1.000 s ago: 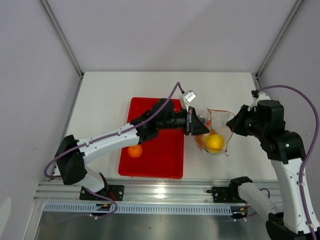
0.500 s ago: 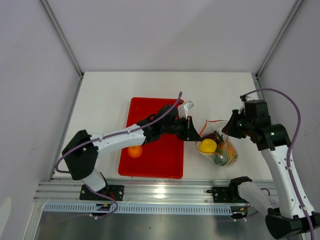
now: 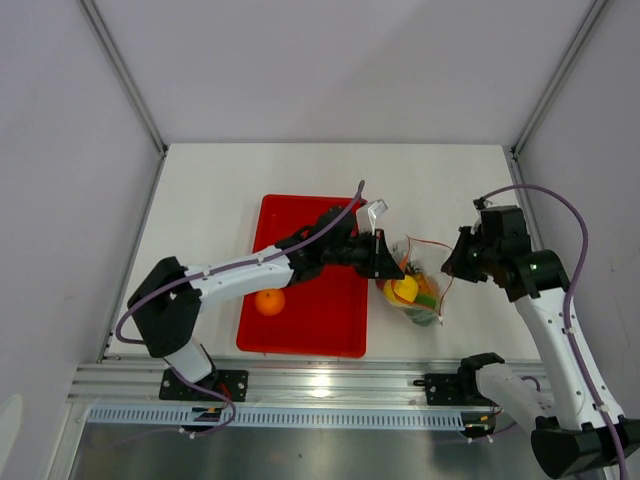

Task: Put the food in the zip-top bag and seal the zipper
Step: Adjust the zipper food storage bag at the center of the board.

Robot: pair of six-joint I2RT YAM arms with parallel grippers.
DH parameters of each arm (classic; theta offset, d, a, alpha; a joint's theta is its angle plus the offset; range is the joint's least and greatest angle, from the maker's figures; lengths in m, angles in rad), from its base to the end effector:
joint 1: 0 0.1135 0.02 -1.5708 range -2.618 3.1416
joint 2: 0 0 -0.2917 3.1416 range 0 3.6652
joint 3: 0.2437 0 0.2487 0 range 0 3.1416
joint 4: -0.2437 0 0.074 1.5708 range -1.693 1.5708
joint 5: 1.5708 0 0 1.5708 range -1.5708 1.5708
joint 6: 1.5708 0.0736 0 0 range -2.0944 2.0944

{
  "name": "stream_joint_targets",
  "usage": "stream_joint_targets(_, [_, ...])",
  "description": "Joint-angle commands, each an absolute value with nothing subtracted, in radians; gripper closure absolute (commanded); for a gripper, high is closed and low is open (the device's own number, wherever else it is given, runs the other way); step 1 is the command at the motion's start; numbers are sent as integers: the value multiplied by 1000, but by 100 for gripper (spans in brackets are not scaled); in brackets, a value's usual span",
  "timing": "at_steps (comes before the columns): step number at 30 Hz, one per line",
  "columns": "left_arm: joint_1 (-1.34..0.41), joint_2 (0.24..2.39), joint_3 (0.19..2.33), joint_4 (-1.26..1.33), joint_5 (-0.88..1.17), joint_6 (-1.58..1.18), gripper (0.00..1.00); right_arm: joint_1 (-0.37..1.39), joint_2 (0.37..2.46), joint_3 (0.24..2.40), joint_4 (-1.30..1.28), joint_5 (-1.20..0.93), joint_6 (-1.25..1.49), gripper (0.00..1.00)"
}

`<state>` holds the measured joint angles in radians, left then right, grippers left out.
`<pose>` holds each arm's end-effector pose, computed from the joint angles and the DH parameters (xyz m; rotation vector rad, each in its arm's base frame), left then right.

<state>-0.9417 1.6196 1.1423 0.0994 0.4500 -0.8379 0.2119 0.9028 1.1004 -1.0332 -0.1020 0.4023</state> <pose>0.2133 -0.3476 0.2955 0.4665 2.2316 -1.5130 0.1577 0.0416 0.3395 0.1842 2.4338 0.4028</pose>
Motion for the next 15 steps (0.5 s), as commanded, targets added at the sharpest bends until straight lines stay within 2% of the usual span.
stream_joint_targets(1, [-945, 1595, 1170, 137, 492, -851, 99, 209, 902, 1141, -994, -63, 374, 100])
stream_joint_targets(3, [-974, 1531, 1204, 91, 451, -806, 99, 209, 890, 1240, -1037, -78, 374, 100])
stream_joint_targets(7, [-976, 1520, 1169, 95, 434, -804, 99, 209, 873, 1258, -1052, -106, 393, 100])
stream_joint_targets(15, [-945, 1600, 1021, 170, 431, -833, 99, 209, 854, 1174, -1040, -109, 396, 100])
